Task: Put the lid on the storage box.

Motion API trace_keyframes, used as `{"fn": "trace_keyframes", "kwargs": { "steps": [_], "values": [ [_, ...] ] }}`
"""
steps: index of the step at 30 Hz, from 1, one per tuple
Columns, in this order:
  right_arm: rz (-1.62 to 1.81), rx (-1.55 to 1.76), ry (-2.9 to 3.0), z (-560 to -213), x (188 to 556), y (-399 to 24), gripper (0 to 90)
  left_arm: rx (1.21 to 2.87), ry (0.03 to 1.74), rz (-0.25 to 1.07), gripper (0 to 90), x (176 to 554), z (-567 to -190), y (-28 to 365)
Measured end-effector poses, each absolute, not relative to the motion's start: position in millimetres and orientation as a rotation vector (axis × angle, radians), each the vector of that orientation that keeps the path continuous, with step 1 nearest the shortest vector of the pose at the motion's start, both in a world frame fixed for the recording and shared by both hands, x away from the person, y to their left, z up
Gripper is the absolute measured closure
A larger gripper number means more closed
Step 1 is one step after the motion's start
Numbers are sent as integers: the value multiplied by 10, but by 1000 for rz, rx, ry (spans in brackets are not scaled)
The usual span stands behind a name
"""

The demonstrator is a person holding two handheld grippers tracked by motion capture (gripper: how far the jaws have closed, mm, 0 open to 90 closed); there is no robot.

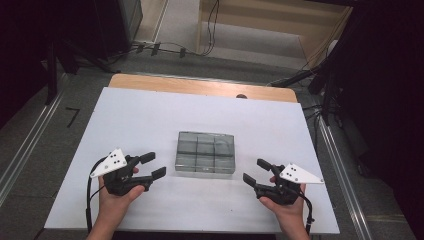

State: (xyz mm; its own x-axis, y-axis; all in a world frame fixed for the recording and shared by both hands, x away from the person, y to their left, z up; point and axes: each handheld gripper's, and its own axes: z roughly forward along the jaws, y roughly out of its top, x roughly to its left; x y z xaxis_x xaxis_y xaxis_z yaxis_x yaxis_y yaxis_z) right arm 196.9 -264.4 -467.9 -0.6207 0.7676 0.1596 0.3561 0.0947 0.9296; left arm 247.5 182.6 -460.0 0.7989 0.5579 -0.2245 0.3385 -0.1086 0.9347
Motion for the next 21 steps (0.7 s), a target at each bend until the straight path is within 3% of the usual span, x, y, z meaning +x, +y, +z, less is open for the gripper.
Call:
{"fn": "trace_keyframes", "kwargs": {
  "steps": [7, 12, 21],
  "values": [
    [1522, 1122, 1981, -4657, 1932, -2799, 81, 1704, 730, 242, 136, 2444, -4572, 1953],
    [1535, 1128, 1971, -4660, 1907, -2924, 20, 1686, 753, 262, 74, 2421, -4556, 2051],
    [1510, 1162, 1932, -4675, 1892, -3125, 2, 1673, 763, 291, 0, 2371, -4543, 2227]
  ]
}}
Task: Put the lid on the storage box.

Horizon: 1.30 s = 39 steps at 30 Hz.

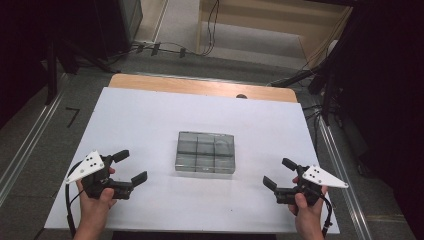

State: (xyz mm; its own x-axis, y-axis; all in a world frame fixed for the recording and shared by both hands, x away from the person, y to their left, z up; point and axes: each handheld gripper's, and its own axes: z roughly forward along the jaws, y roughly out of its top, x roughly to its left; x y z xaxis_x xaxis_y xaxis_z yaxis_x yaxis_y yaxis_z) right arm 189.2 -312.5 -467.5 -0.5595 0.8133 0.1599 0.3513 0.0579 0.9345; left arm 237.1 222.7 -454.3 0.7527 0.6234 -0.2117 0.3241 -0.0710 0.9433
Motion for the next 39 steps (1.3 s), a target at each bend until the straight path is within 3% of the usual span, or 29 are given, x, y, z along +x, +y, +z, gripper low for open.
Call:
{"fn": "trace_keyframes", "kwargs": {
  "steps": [39],
  "values": [
    [1436, 1319, 1796, -4875, 1903, -3879, 0, 1611, 887, 384, 0, 2489, -4703, 2977]
  ]
}}
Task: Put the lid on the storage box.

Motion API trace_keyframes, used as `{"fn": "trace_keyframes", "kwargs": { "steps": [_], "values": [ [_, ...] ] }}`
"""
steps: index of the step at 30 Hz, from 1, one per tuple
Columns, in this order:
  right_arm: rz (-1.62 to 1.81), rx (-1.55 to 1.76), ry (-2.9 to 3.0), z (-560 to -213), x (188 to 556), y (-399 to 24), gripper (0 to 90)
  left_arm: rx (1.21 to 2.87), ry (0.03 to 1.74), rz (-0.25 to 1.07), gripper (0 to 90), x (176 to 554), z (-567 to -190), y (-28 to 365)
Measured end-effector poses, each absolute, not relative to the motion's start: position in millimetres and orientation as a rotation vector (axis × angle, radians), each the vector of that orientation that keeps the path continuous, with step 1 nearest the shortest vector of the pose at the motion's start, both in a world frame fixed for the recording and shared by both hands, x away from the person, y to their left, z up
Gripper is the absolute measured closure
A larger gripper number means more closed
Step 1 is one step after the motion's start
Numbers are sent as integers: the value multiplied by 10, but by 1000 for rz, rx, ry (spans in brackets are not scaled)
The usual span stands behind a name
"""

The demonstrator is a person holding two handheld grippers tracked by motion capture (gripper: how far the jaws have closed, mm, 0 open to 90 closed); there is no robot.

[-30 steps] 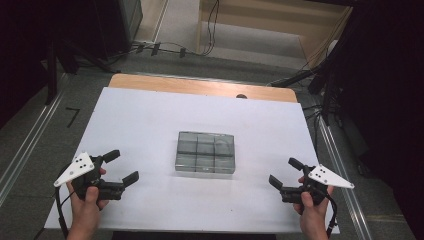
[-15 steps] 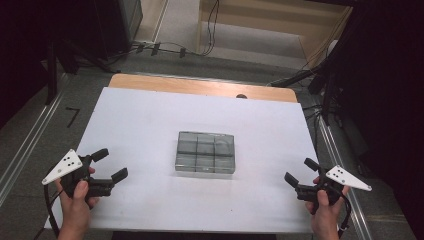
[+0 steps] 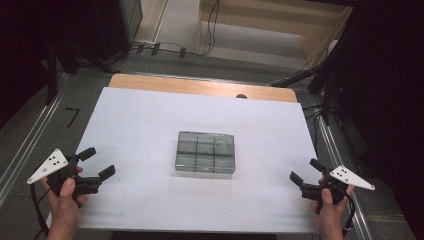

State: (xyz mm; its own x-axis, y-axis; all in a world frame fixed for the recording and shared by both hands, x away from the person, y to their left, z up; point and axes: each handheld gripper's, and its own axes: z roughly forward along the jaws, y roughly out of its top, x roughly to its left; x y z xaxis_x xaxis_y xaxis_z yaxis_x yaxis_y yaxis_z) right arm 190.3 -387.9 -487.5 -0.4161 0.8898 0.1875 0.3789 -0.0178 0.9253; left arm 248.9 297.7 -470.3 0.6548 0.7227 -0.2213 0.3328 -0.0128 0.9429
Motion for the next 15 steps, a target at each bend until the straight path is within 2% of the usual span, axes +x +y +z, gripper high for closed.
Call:
{"fn": "trace_keyframes", "kwargs": {
  "steps": [15],
  "values": [
    [1403, 1317, 1804, -4896, 1919, -3891, 0, 1632, 893, 390, 0, 2509, -4739, 2942]
  ]
}}
